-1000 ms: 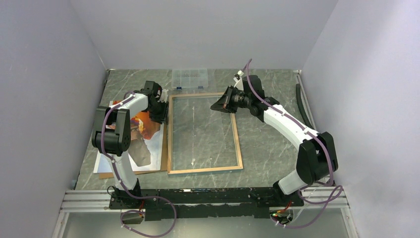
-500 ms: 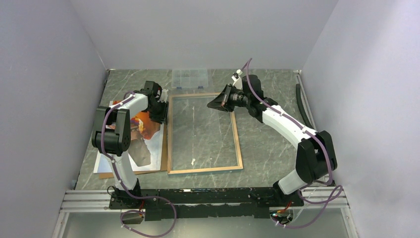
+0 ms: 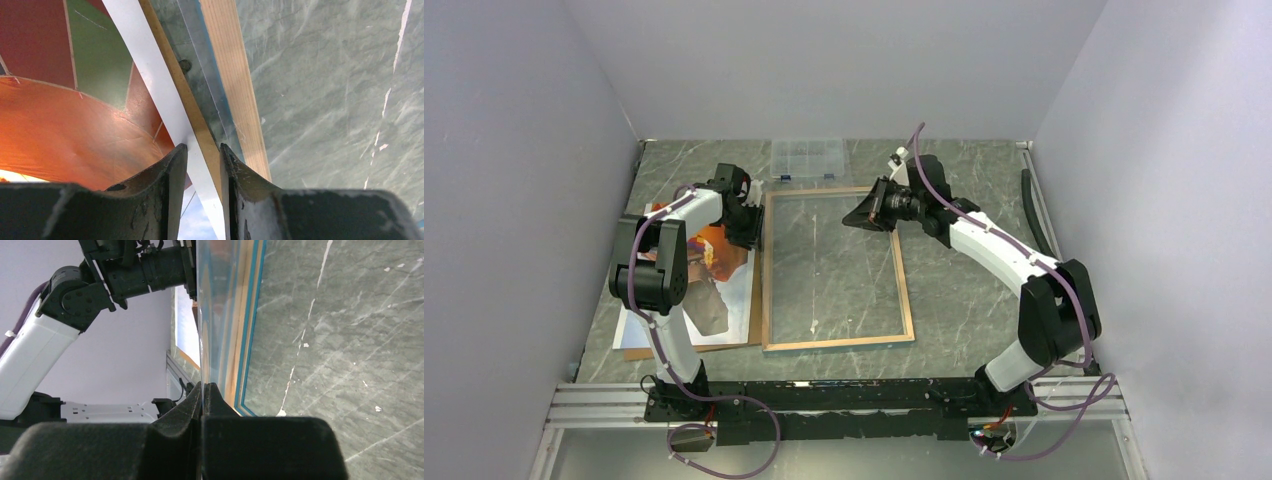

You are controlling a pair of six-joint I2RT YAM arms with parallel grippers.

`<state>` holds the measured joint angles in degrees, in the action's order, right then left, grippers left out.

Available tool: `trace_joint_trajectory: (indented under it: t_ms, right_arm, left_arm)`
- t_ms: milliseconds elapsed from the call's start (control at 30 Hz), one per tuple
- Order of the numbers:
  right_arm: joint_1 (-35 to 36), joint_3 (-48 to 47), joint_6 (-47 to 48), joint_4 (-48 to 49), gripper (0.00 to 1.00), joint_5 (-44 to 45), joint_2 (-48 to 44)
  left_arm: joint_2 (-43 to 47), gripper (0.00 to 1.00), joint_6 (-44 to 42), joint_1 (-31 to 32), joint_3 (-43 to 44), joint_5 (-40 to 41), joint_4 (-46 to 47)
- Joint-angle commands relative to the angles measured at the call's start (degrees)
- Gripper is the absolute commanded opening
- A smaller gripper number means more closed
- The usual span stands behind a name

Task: Put the photo into the frame

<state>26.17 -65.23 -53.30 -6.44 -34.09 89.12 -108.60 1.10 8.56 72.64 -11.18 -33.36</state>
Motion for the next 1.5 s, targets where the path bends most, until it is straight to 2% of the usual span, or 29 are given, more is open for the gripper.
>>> trace_joint_trajectory:
  t_ms: [0, 433, 900, 1467]
  right_arm:
    - [-0.8, -0.8, 2.0, 0.1, 0.00, 0.7, -3.6]
    - [-3.4, 1.6, 3.5, 0.1, 0.00, -0.4, -4.0]
    - [-2.7, 4.3, -3.5, 4.1, 0.00, -3.1, -5.1]
    - [-1.3, 4.8, -7.5, 6.1, 0.00, -1.5, -6.3]
  left_arm:
    - [-0.3, 0.36, 0.6, 0.3, -1.8, -1.9, -1.8]
    - [-0.6, 0.35, 0.7, 0.2, -1.0, -1.8, -2.2]
    - [-1.0, 0.35, 0.8, 0.3, -0.4, -2.2, -2.3]
    - [-1.1, 0.34, 0.8, 0.3, -0.3, -2.4, -2.3]
